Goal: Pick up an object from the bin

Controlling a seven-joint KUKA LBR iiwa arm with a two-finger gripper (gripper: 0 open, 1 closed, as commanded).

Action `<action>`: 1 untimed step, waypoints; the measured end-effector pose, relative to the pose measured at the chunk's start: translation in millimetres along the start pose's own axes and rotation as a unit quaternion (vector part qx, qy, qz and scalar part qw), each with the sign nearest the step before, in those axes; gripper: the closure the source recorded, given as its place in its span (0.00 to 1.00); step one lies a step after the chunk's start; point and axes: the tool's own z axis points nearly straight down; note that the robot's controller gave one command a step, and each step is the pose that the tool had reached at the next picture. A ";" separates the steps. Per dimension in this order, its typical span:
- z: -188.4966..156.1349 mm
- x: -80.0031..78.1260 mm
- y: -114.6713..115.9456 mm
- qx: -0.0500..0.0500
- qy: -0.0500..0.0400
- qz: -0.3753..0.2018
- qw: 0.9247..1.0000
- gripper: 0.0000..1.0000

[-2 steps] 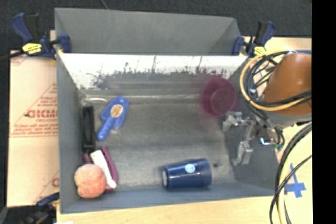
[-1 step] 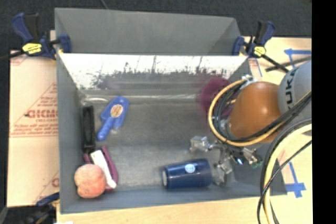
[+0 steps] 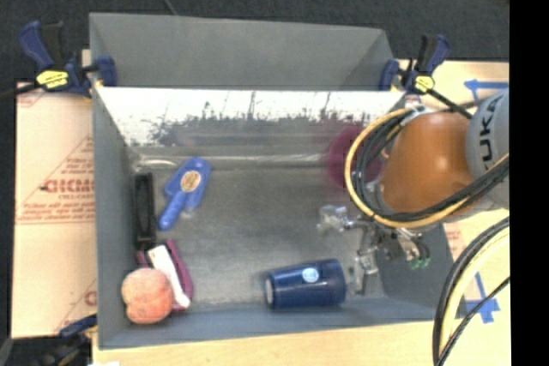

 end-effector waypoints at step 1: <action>29.5 -6.5 57.1 -0.003 0.002 -0.154 0.988 0.00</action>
Offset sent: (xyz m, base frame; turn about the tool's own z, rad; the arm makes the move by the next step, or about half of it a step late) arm -0.0127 0.0723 -0.0592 -0.0574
